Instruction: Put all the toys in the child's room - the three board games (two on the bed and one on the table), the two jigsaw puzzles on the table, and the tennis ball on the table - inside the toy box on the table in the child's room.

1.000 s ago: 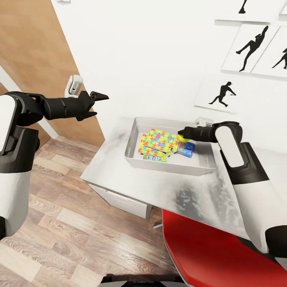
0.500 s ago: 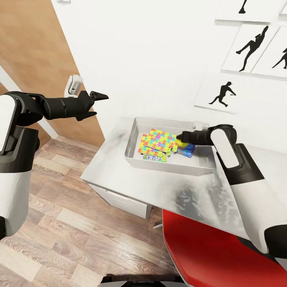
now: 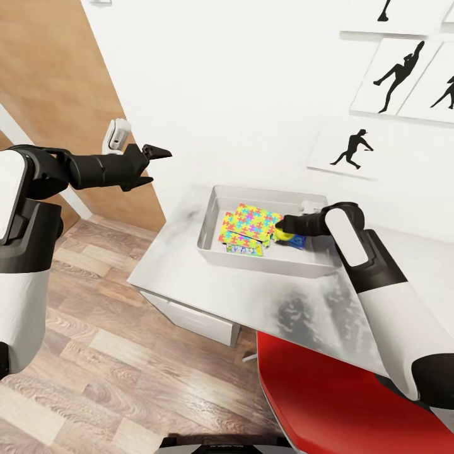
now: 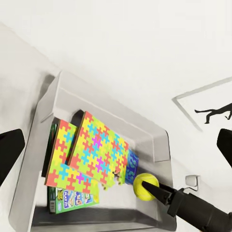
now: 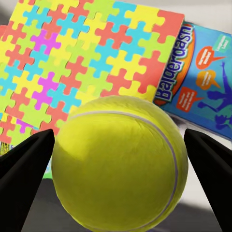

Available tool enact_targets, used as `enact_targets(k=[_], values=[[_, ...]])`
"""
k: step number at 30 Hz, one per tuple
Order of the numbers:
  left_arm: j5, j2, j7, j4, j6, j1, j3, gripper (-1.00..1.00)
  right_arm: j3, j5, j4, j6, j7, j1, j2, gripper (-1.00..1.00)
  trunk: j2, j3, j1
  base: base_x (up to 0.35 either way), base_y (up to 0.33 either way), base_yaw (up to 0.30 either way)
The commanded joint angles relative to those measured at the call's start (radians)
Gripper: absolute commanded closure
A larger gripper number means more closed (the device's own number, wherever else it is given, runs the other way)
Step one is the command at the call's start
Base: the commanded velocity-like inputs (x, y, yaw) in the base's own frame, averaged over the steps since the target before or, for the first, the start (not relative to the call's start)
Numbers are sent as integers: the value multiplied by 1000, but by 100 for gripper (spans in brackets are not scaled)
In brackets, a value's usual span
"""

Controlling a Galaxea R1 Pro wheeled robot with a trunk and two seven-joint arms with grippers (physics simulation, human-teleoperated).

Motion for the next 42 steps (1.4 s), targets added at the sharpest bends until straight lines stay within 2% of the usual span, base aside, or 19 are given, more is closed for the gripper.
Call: enact_targets(k=[1, 16, 26, 42], values=[[10, 1, 10, 0, -1, -1, -1, -100, 2, -10, 2, 1, -11, -1, -1, 100, -2, -2, 1, 0, 0, 0], [10, 0, 10, 6, -1, -4, -1, -100, 0, -11, 7, 1, -12, -8, -5, 100, -2, -2, 1, 0, 0, 0], [9, -2, 10, 9, -1, -8, 0, -100, 33, -18, -23, 1, -14, -5, -17, 100, -2, -2, 1, 0, 0, 0], [8, -5, 11, 19, -1, -14, 0, -100, 62, -28, -49, 1, -15, 2, -20, 100, -2, -2, 1, 0, 0, 0]])
